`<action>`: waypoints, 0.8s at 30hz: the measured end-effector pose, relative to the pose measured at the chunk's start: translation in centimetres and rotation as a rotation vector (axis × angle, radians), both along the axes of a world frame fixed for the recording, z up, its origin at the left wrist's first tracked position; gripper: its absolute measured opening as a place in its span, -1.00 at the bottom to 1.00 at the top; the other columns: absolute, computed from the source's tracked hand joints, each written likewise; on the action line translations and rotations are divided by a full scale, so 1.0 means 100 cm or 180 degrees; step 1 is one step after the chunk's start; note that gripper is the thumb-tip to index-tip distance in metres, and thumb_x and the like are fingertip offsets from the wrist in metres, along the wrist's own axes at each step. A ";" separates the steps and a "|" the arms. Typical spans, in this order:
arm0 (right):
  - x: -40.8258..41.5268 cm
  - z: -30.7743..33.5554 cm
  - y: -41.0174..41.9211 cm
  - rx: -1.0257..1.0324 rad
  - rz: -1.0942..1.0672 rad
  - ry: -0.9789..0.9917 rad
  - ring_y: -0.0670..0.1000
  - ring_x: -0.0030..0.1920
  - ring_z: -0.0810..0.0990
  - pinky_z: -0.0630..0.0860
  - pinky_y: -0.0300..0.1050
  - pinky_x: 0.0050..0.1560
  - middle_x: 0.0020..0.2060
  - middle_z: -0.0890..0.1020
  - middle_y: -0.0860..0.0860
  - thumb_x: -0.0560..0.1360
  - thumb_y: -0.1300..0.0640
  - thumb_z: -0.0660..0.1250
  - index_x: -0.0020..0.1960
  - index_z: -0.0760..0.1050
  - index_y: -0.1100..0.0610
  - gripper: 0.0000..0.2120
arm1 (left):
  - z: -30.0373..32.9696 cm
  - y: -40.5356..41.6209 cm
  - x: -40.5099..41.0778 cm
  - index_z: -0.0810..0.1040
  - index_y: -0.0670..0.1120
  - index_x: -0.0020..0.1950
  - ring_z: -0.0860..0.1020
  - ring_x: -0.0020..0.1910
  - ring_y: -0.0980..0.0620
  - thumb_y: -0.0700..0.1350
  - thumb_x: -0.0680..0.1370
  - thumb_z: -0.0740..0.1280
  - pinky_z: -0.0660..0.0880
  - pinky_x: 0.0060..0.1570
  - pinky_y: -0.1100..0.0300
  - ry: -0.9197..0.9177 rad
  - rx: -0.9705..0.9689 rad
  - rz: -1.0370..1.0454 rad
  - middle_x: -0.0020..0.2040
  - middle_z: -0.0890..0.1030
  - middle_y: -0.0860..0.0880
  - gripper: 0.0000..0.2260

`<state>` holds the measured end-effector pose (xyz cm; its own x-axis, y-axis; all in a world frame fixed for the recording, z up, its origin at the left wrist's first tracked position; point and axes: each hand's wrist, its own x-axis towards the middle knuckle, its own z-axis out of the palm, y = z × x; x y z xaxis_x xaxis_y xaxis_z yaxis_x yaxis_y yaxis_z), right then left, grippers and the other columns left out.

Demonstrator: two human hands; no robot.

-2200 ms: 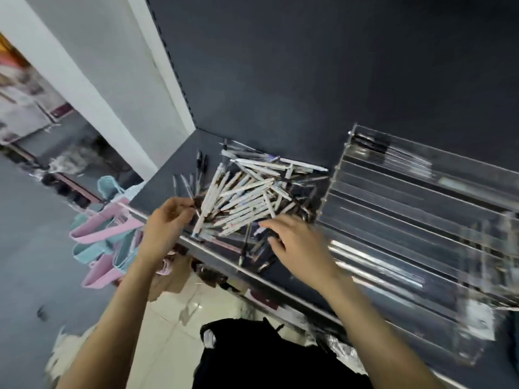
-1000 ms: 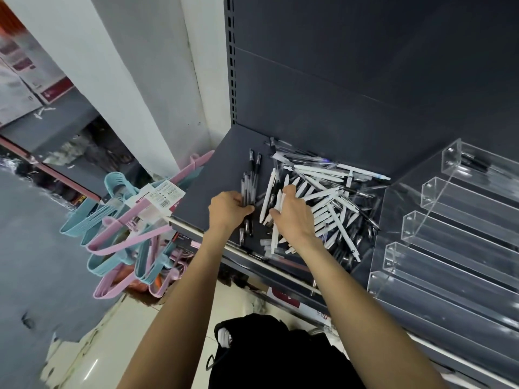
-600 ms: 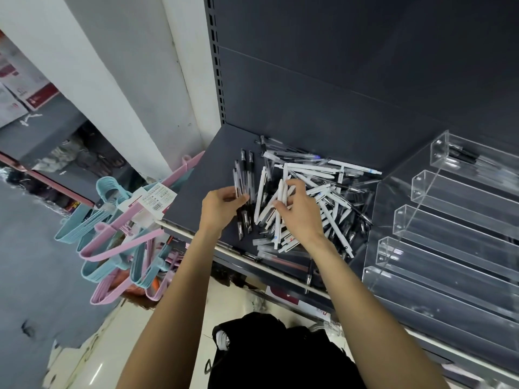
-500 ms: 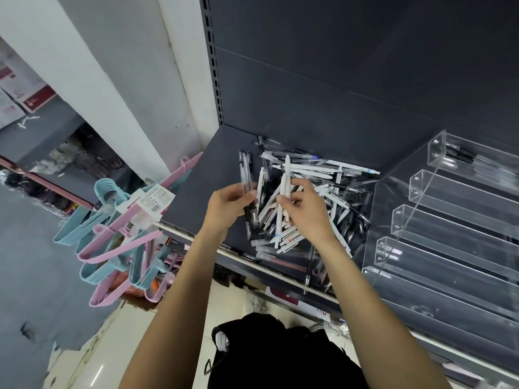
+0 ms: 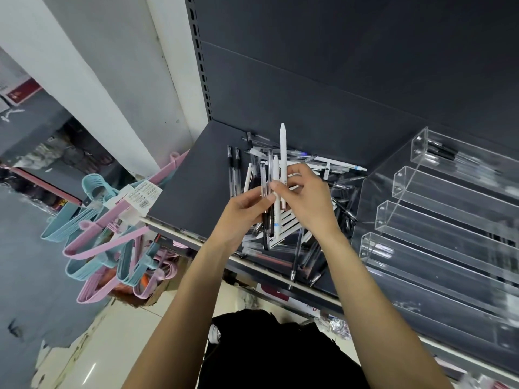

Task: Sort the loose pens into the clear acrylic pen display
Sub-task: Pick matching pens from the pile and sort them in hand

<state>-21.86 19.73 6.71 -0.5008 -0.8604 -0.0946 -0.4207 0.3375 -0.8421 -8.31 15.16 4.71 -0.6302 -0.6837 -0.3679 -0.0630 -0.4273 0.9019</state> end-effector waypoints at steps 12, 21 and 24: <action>-0.001 0.016 0.009 0.0002 0.0312 -0.0203 -0.04 -0.38 0.60 0.59 -0.07 -0.20 -0.38 0.56 -0.12 0.45 0.00 0.41 0.04 0.58 -0.06 -0.83 | 0.008 0.010 0.002 0.61 -0.11 0.16 0.62 0.04 -0.06 -0.14 0.51 0.38 0.54 0.14 0.06 0.0333 0.0186 0.0750 0.03 0.65 -0.18 -0.77; 0.010 0.014 0.024 0.0121 0.0665 -0.0158 -0.07 -0.34 0.56 0.51 -0.22 -0.25 -0.31 0.56 -0.13 0.56 -0.03 0.26 0.25 0.51 -0.11 -0.72 | 0.010 0.014 0.000 0.60 -0.13 0.16 0.61 0.02 0.01 -0.18 0.52 0.36 0.53 0.14 0.07 0.0571 0.0393 0.1132 0.00 0.64 -0.06 -0.78; 0.014 0.011 0.025 0.0170 0.0647 0.0023 -0.10 -0.40 0.53 0.51 -0.21 -0.31 -0.28 0.57 -0.12 0.59 0.00 0.20 0.34 0.43 -0.14 -0.68 | 0.011 0.020 -0.008 0.57 -0.13 0.16 0.61 -0.01 0.07 -0.19 0.58 0.28 0.53 0.06 0.16 0.0602 0.0315 0.1296 -0.02 0.65 -0.01 -0.82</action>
